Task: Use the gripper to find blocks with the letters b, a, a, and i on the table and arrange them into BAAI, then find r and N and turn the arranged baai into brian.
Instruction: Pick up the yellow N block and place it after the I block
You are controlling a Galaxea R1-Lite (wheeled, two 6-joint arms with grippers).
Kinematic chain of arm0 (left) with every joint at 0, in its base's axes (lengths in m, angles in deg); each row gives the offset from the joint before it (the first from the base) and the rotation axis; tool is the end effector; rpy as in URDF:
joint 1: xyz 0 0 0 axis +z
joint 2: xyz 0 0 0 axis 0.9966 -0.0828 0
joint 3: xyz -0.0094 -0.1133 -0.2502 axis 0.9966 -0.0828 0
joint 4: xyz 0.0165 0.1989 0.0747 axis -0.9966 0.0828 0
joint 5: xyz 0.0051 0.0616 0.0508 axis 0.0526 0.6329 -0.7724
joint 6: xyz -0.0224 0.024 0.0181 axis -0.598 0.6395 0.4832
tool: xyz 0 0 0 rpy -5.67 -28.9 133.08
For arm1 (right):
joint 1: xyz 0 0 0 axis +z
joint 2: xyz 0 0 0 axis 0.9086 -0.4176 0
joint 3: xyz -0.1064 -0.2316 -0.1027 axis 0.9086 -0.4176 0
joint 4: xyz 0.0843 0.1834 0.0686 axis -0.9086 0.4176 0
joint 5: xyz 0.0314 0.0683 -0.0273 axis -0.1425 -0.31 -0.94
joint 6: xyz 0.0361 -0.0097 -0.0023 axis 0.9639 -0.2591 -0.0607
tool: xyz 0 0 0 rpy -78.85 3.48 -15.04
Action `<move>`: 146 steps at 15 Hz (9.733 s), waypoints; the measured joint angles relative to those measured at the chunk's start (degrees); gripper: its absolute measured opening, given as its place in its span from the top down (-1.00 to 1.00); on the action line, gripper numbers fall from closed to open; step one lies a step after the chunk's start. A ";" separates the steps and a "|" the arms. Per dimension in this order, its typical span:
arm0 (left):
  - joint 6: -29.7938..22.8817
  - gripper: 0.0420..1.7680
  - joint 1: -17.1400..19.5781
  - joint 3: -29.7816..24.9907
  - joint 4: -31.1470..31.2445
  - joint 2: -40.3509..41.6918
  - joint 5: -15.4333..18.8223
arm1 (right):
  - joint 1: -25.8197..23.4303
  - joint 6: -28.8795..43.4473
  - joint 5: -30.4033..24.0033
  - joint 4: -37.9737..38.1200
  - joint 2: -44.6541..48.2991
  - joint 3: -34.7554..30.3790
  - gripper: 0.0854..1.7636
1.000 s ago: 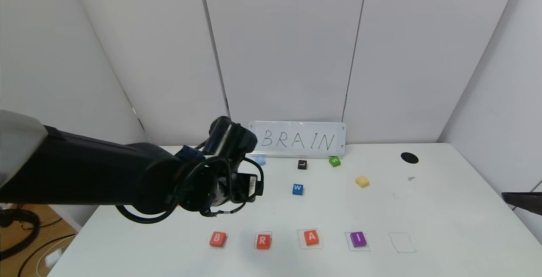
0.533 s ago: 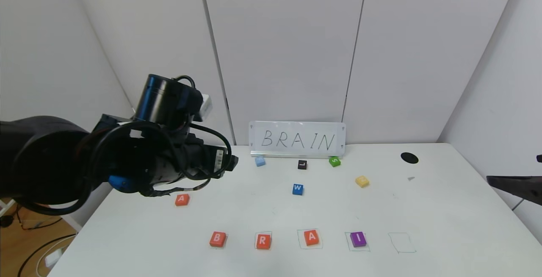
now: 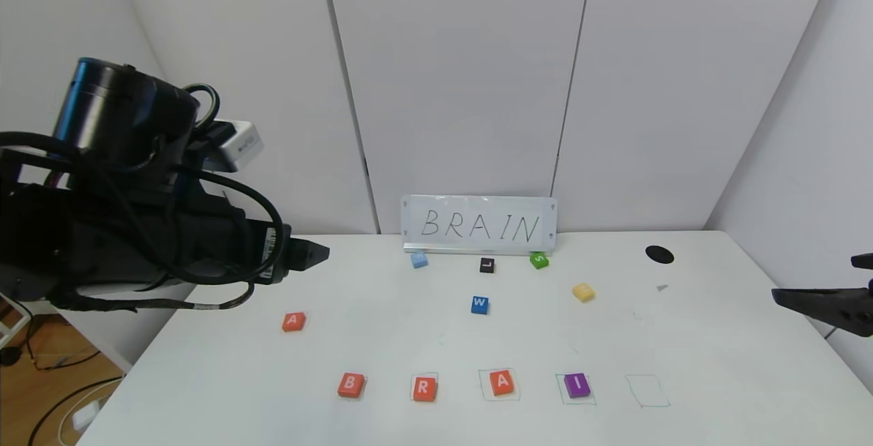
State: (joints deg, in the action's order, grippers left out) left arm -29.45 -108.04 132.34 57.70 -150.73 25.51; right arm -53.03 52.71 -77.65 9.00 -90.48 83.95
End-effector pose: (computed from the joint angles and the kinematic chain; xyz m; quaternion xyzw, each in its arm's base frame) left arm 0.2647 -0.1007 0.2123 0.0434 0.3010 -0.0465 0.9515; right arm 0.1990 0.0419 0.2328 -0.0918 0.2970 0.1015 0.9450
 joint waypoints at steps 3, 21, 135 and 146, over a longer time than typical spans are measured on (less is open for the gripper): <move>0.12 -0.93 1.23 0.26 -0.57 1.13 0.20 | 1.02 1.60 0.02 0.20 -0.79 -0.13 -0.94; 0.69 -0.94 3.24 -0.06 -0.90 3.25 1.68 | 1.96 3.43 2.54 14.51 -8.84 13.09 -0.94; 1.79 -0.94 3.72 -0.61 -1.11 2.38 1.71 | 2.93 71.57 12.45 10.74 -77.20 54.58 -0.94; 1.79 -0.94 3.72 -0.63 -1.11 2.73 1.71 | 3.41 71.99 12.45 11.09 -77.20 54.58 -0.42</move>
State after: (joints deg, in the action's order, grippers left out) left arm -27.65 -104.32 131.70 56.59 -148.00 27.22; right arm -49.62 124.69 -65.20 20.09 -167.68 138.53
